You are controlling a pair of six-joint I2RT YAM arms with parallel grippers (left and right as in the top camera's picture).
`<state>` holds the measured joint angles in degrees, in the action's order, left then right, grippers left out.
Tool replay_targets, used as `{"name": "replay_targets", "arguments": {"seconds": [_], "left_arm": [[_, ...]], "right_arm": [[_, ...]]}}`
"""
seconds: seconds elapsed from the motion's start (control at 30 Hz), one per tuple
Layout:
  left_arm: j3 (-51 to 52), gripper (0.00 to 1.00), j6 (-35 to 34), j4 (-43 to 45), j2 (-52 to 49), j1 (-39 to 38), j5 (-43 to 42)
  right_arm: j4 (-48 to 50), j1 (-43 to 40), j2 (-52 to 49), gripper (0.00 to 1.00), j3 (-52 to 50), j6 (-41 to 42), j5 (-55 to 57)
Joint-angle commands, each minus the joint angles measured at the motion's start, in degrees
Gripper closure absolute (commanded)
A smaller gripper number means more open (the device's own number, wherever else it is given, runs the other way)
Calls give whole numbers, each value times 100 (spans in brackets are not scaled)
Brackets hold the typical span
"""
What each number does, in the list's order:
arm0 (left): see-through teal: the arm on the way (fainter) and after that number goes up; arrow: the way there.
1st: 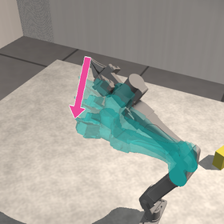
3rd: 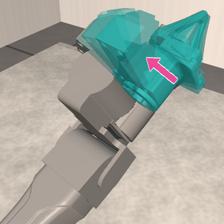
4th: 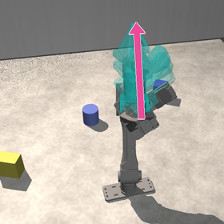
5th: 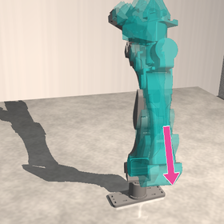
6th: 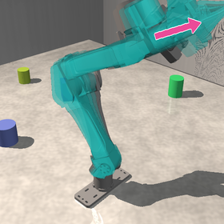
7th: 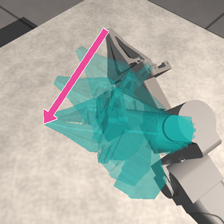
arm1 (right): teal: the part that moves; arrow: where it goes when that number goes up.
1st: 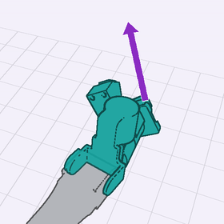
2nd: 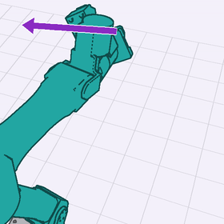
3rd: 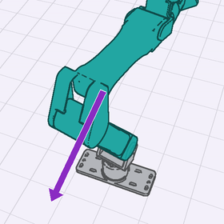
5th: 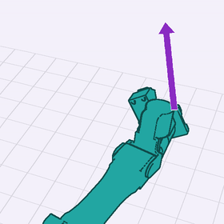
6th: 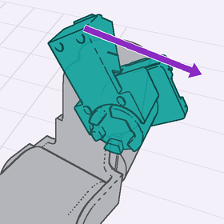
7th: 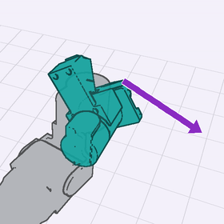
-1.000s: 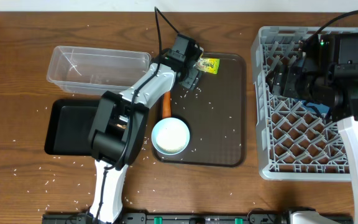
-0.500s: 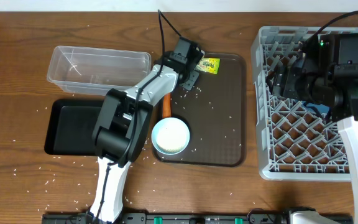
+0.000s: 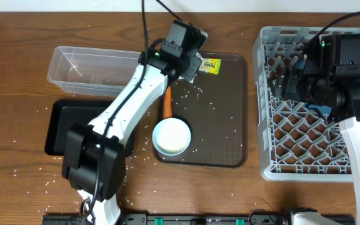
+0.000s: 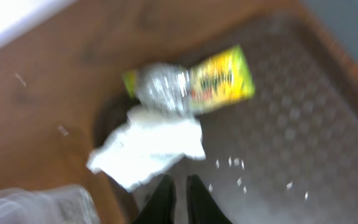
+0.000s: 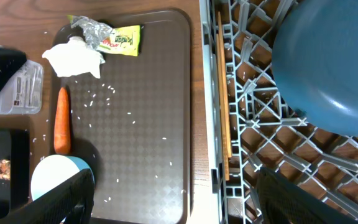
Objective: Sort waste into correct bins and load items into the dishwasher rack
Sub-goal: 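Close the left gripper on the white tissue on the brown tray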
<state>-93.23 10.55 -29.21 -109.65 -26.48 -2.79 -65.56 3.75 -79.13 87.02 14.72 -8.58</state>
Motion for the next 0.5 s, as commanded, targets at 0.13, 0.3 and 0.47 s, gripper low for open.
{"name": "replay_targets", "arguments": {"seconds": [0.13,0.3,0.47], "left_arm": [[2,43,39,485,-970,4,46],[2,40,136,964,-1510,11,68],[2,39,341,1226,-1856,55,92]], "right_arm": [[-111,-79,7,23,20,68,-26],[-144,-79,7,23,20,68,-26],[-136,-79,7,23,20,68,-24]]}}
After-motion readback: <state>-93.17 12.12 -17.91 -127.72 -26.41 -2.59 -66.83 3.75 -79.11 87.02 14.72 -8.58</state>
